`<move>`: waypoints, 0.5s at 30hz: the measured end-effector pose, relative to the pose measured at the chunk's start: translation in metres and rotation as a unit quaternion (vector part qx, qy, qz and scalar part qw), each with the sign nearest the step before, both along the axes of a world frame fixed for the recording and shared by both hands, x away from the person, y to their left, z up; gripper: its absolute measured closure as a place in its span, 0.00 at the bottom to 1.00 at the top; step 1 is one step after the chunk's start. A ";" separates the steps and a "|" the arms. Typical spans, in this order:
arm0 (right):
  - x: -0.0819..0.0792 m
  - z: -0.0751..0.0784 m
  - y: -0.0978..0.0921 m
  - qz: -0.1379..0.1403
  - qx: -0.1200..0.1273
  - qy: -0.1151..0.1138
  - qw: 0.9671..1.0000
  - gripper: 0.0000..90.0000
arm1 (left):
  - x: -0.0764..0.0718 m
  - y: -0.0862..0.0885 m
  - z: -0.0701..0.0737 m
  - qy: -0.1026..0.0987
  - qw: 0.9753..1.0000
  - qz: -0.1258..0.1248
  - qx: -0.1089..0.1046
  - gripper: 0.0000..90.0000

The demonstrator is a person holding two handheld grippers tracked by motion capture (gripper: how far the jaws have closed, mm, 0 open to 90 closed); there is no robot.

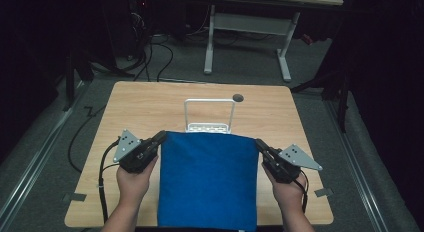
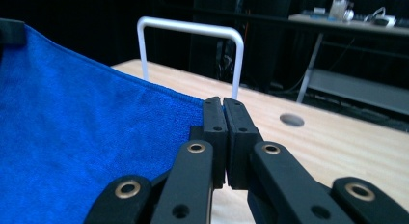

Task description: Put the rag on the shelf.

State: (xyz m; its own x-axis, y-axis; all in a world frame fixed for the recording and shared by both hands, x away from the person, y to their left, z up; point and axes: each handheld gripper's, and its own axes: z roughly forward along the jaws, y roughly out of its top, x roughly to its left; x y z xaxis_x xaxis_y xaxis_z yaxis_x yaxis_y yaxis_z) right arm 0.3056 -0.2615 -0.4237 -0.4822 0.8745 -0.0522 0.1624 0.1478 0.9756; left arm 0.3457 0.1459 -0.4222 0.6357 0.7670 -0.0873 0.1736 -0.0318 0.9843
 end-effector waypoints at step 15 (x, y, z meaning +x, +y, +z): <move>-0.008 0.043 -0.001 -0.003 0.020 -0.065 0.998 0.99 | -0.004 -0.003 0.042 -0.060 0.998 0.002 -0.014 0.98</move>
